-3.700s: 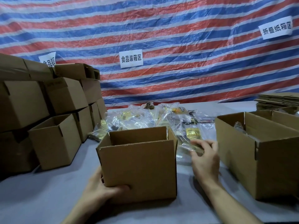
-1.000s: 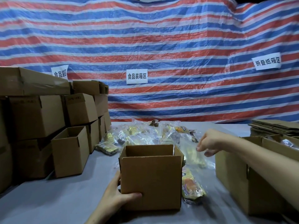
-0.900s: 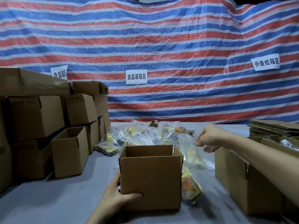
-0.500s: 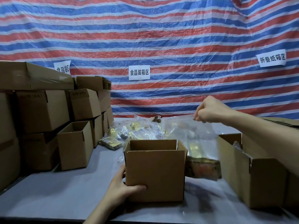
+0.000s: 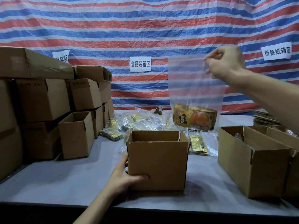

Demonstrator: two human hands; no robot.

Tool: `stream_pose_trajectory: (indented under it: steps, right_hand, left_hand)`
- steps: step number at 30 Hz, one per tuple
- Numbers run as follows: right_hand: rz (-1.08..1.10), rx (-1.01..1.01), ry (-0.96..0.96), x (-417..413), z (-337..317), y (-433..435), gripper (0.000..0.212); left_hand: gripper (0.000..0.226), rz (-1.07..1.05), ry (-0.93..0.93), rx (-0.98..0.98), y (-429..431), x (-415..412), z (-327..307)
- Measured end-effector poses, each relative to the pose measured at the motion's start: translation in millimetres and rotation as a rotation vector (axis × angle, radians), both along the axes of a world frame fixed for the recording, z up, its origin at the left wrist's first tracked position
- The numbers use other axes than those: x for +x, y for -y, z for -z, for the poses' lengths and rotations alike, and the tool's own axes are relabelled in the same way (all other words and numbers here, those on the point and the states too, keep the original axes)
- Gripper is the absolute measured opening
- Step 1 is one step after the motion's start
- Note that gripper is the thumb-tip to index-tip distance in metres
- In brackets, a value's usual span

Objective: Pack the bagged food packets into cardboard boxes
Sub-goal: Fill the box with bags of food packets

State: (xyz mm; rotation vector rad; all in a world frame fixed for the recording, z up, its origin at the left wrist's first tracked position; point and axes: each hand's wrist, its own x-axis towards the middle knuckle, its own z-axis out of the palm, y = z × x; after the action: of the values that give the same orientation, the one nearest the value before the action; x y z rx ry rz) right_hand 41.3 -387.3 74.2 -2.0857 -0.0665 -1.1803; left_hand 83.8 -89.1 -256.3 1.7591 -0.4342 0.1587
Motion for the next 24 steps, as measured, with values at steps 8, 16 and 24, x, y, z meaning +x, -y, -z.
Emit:
stream_pose_trajectory:
  steps: [8, 16, 24]
  right_hand:
    - [-0.138, 0.167, 0.001, 0.3, -7.7, -26.5, 0.010]
    - [-0.239, 0.244, -0.017, 6.3, -5.5, -55.8, 0.015]
    - [-0.275, 0.279, -0.013, 16.8, 3.8, -77.0, 0.018]
  left_hand:
    - [0.099, -0.003, 0.018, 0.007, 0.6, 0.0, -0.4]
    - [0.097, 0.010, 0.005, -0.002, 2.4, -2.9, -4.2]
    - [0.093, 0.010, 0.003, -0.007, 1.1, -3.4, -3.2]
